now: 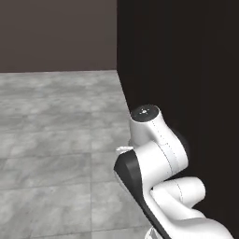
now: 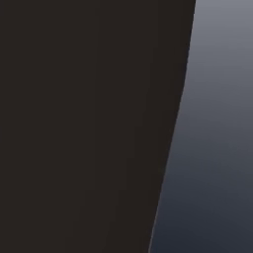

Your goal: Pick up the pan with the steak in it and place it on the dining table. Then place the steak on the plate.

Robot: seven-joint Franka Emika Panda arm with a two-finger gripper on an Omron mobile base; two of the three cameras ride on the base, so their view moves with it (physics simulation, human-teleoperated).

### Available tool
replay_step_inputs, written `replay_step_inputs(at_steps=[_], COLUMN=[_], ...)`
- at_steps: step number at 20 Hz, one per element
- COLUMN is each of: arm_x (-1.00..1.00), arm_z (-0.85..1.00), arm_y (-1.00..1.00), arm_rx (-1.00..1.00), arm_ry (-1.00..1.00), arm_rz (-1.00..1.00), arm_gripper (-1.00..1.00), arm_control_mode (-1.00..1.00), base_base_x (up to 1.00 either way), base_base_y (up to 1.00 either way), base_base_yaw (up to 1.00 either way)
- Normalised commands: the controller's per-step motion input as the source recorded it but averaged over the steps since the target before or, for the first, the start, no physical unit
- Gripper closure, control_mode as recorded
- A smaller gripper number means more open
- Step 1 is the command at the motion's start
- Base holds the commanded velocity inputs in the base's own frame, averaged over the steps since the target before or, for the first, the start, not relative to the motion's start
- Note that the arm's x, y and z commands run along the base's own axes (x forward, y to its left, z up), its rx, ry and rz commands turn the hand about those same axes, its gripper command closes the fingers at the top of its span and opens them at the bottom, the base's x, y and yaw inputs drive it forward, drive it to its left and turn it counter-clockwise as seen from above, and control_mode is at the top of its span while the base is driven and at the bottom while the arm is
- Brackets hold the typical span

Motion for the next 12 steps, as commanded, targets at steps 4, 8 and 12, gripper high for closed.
replay_step_inputs(at_steps=[4, 8, 12], arm_x=[0.0, 0.0, 0.0], arm_z=[0.0, 0.0, 0.0], arm_y=[0.0, 0.0, 0.0], arm_rx=[0.0, 0.0, 0.0], arm_ry=[0.0, 0.0, 0.0], arm_rz=[0.0, 0.0, 0.0], arm_gripper=[1.0, 1.0, 1.0], arm_control_mode=[1.0, 1.0, 1.0], base_base_x=[0.0, 0.0, 0.0], base_base_y=[-0.01, 0.0, 0.0], base_base_yaw=[0.45, 0.49, 0.49])
